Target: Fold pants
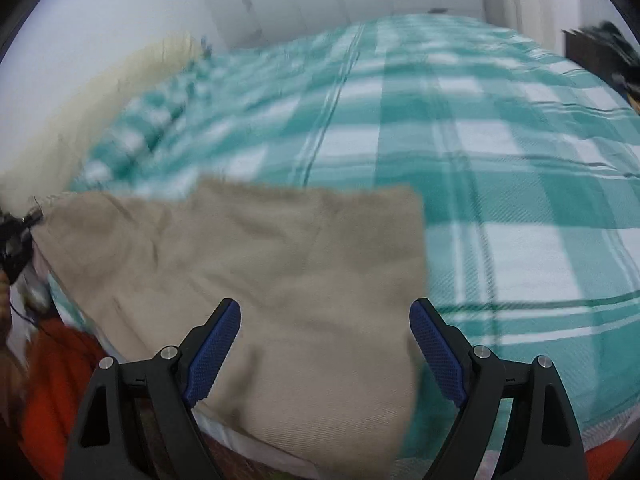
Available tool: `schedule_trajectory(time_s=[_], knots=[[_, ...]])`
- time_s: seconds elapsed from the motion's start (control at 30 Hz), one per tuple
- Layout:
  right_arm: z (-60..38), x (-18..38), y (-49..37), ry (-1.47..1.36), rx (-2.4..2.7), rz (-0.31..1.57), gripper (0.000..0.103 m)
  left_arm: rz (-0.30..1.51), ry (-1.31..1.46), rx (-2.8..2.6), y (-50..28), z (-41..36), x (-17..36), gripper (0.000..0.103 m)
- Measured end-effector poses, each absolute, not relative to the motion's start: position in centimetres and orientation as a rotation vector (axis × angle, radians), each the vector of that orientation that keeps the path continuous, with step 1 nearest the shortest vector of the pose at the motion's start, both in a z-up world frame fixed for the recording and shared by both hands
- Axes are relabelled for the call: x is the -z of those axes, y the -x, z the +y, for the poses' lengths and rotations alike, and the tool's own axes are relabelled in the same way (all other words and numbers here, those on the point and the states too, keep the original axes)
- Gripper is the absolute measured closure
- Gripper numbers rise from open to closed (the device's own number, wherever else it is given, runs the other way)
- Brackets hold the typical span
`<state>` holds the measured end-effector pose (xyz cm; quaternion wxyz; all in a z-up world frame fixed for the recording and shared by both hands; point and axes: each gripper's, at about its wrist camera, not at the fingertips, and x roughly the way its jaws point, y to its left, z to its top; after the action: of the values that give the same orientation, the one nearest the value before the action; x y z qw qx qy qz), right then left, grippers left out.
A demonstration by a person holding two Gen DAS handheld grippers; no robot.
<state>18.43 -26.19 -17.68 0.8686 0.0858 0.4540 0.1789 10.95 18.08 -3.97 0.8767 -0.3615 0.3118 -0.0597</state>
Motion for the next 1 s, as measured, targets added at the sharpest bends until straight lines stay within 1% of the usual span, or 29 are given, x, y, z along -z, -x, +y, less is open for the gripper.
schedule_trajectory(time_s=[0.1,0.17,0.23,0.27,0.33,0.37,0.43,0.47,0.5,0.57,0.63,0.67,0.73,0.8,0.87,0.9,1.0], knots=[[-29.5,15.9,-18.1,-0.278,-0.305,0.842,0.017,0.693,0.650,0.271,-13.4,10.7,2.2,0.090],[-31.8,15.7,-18.1,-0.342,-0.248,0.804,0.017,0.744,0.587,0.349,-15.3,5.0,3.0,0.089],[-34.3,16.3,-18.2,-0.407,-0.187,0.812,0.017,0.798,0.532,0.375,-16.6,0.3,4.8,0.089],[-35.2,16.7,-18.3,-0.437,-0.169,0.826,0.017,0.843,0.496,0.377,-17.3,-2.8,6.6,0.086],[-36.6,17.5,-18.2,-0.509,-0.152,0.846,0.017,0.951,0.370,0.389,-18.9,-8.4,10.6,0.076],[-37.2,17.7,-18.1,-0.543,-0.152,0.851,0.017,1.002,0.313,0.400,-19.3,-10.3,12.3,0.066],[-38.4,18.4,-18.0,-0.617,-0.154,0.862,0.017,1.097,0.208,0.442,-19.1,-14.0,15.8,0.065],[-38.8,18.5,-17.9,-0.638,-0.155,0.863,0.017,1.114,0.197,0.456,-18.5,-14.9,16.5,0.064],[-39.1,18.5,-18.0,-0.652,-0.156,0.861,0.017,1.105,0.197,0.444,-17.9,-15.2,16.3,0.056],[-39.7,18.5,-17.6,-0.683,-0.169,0.847,0.017,1.069,0.241,0.484,-16.9,-14.3,15.0,0.045],[-39.8,18.5,-17.5,-0.710,-0.210,0.827,0.017,1.015,0.276,0.497,-16.4,-11.7,12.9,0.044],[-39.7,18.4,-17.6,-0.731,-0.259,0.815,0.017,0.991,0.271,0.483,-16.1,-10.5,12.1,0.041],[-38.6,18.2,-18.2,-0.762,-0.373,0.809,0.018,0.922,0.224,0.389,-15.6,-7.3,10.5,0.032],[-36.8,18.3,-18.7,-0.813,-0.513,0.832,0.019,0.894,0.173,0.285,-15.2,-5.5,10.4,0.031],[-34.2,19.2,-19.3,-0.881,-0.656,0.905,0.027,0.887,0.130,0.179,-14.7,-2.9,11.5,0.031],[-33.1,19.6,-19.4,-0.889,-0.681,0.939,0.029,0.891,0.115,0.138,-14.4,-2.1,12.0,0.032],[-29.9,20.7,-19.8,-0.820,-0.657,1.060,0.033,0.902,0.134,0.065,-13.7,0.2,14.2,0.032]])
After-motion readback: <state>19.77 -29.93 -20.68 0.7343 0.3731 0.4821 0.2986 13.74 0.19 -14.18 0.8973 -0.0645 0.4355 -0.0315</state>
